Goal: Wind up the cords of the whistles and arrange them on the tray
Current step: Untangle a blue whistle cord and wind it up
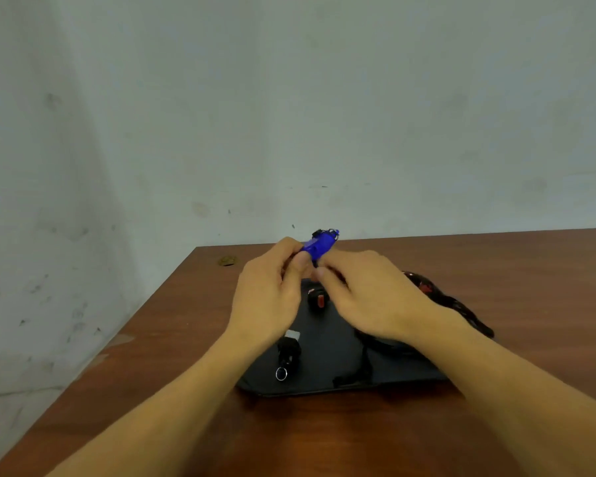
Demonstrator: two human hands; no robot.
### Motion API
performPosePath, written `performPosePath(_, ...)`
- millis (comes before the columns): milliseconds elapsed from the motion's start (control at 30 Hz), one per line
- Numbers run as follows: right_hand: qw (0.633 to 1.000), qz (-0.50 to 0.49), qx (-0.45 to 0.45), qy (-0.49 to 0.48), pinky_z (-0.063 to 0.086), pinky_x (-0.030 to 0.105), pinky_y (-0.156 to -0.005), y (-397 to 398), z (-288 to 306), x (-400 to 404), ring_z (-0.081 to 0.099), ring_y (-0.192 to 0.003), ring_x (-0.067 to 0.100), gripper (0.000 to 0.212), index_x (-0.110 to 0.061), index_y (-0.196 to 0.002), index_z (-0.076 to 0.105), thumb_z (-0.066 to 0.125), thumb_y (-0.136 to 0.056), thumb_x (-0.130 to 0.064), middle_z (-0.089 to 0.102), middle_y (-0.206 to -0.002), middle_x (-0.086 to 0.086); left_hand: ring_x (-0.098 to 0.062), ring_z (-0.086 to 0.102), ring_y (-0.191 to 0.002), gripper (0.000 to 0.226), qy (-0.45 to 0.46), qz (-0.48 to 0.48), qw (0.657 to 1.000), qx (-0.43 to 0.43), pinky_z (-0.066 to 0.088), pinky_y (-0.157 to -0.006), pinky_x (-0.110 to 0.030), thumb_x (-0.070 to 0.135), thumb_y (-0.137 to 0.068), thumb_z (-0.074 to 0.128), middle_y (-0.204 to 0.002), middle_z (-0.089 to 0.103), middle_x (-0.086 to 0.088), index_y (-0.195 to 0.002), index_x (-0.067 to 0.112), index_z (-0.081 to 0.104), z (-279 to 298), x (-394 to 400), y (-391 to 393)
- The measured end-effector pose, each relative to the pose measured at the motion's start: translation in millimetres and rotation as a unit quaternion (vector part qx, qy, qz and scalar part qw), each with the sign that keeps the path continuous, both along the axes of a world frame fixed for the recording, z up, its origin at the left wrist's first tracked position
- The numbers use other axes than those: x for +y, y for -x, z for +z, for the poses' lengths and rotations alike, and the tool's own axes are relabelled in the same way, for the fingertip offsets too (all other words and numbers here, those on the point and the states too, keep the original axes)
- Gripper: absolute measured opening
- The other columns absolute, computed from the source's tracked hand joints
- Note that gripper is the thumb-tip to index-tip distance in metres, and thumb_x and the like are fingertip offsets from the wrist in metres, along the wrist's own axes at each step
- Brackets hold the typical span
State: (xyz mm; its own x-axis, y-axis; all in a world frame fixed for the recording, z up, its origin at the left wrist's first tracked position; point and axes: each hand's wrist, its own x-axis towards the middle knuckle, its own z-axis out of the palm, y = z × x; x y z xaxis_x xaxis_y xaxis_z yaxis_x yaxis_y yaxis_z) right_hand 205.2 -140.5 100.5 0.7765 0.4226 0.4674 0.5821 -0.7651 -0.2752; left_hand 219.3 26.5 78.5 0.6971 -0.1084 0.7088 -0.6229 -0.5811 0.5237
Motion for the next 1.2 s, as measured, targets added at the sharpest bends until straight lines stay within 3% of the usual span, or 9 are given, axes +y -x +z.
performPosePath(100, 0.987, -0.022, 0.015, 0.16, 0.042, 0.034, -0.063, 6.3, 14.3, -3.2, 0.056, -0.07, 0.014, 0.025, -0.027, -0.095, 0.058, 0.038, -0.105, -0.039, 0.061, -0.078, -0.008, -0.025, 0.056, -0.064, 0.027, -0.225, 0.086, 0.968, -0.068, 0.049, -0.053, -0.042, 0.038, -0.097, 0.032, -0.076, 0.057, 0.005, -0.092, 0.022, 0.054, -9.9, 12.2, -3.5)
performPosePath(200, 0.993, 0.013, 0.032, 0.115, 0.045, 0.029, -0.065, 5.8, 28.8, -11.0, 0.056, -0.069, 0.002, 0.027, -0.029, -0.086, 0.065, 0.053, -0.096, -0.051, 0.063, -0.074, -0.014, -0.025, 0.058, -0.064, 0.016, -0.327, 0.074, 0.934, -0.121, 0.046, -0.041, -0.038, 0.03, -0.091, 0.037, -0.078, 0.056, 0.004, -0.096, 0.024, 0.051, -19.3, 14.8, 3.6)
performPosePath(400, 0.969, 0.094, 0.13, -0.187, 0.051, 0.03, -0.069, -13.0, 14.1, -25.7, 0.062, -0.064, 0.024, 0.024, -0.017, -0.077, 0.072, 0.073, -0.086, -0.039, 0.071, -0.071, 0.007, -0.028, 0.057, -0.07, 0.026, -0.268, 0.013, 0.946, -0.179, 0.048, -0.052, -0.044, 0.024, -0.099, 0.041, -0.082, 0.06, -0.003, -0.096, 0.011, 0.064, -20.5, 19.3, 9.0)
performPosePath(467, 0.944, 0.111, 0.184, -0.25, 0.044, 0.017, -0.06, -17.0, 2.1, -25.0, 0.052, -0.051, 0.011, 0.025, -0.015, -0.071, 0.069, 0.071, -0.088, -0.034, 0.062, -0.058, 0.003, -0.025, 0.056, -0.07, 0.024, -0.241, -0.027, 0.956, -0.165, 0.048, -0.057, -0.039, 0.022, -0.1, 0.043, -0.084, 0.061, -0.002, -0.098, 0.01, 0.064, -23.8, 20.3, 8.1)
performPosePath(567, 0.891, 0.117, 0.266, -0.349, 0.02, 0.025, -0.049, -28.4, -22.4, -23.2, 0.025, -0.049, 0.013, 0.032, -0.017, -0.062, 0.061, 0.068, -0.089, -0.032, 0.04, -0.06, 0.01, -0.012, 0.052, -0.071, 0.023, -0.152, -0.082, 0.978, -0.117, 0.04, -0.064, -0.02, 0.023, -0.1, 0.044, -0.085, 0.058, 0.007, -0.102, 0.011, 0.064, -26.7, 22.1, 6.2)
performPosePath(667, 0.863, 0.105, 0.286, -0.404, 0.017, 0.022, -0.046, -33.5, -45.4, -19.6, 0.023, -0.047, 0.009, 0.03, -0.001, -0.074, 0.062, 0.059, -0.099, -0.017, 0.046, -0.053, -0.007, -0.009, 0.053, -0.068, 0.018, -0.104, -0.09, 0.987, -0.086, 0.038, -0.061, -0.016, 0.021, -0.099, 0.047, -0.078, 0.058, 0.008, -0.1, 0.015, 0.064, -27.9, 18.1, 7.1)
performPosePath(833, 0.965, 0.083, 0.066, -0.24, 0.049, 0.028, -0.062, -20.5, -52.5, -0.3, 0.06, -0.064, 0.011, 0.022, -0.019, -0.095, 0.073, 0.055, -0.1, -0.03, 0.068, -0.074, -0.004, -0.011, 0.055, -0.064, 0.016, -0.06, -0.001, 0.997, -0.041, 0.037, -0.056, -0.014, 0.023, -0.098, 0.05, -0.069, 0.058, 0.012, -0.1, 0.019, 0.065, -30.7, 27.6, -4.3)
performPosePath(967, 0.993, 0.071, -0.084, -0.042, 0.047, 0.026, -0.069, -8.4, -44.2, -6.4, 0.059, -0.074, 0.004, 0.028, -0.025, -0.099, 0.07, 0.046, -0.096, -0.038, 0.068, -0.089, -0.014, -0.017, 0.051, -0.065, 0.019, -0.197, 0.059, 0.976, -0.07, 0.046, -0.055, -0.035, 0.031, -0.098, 0.043, -0.074, 0.055, 0.011, -0.097, 0.024, 0.061, -27.8, 37.4, -5.5)
performPosePath(1200, 0.98, 0.103, -0.022, -0.171, 0.046, 0.016, -0.061, -3.8, -23.1, -20.0, 0.066, -0.068, 0.008, 0.016, -0.023, -0.077, 0.074, 0.075, -0.084, -0.038, 0.07, -0.071, -0.013, -0.027, 0.053, -0.067, 0.028, -0.357, 0.02, 0.919, -0.17, 0.046, -0.043, -0.042, 0.029, -0.1, 0.037, -0.079, 0.058, 0.0, -0.095, 0.015, 0.06, -19.7, 35.6, 8.5)
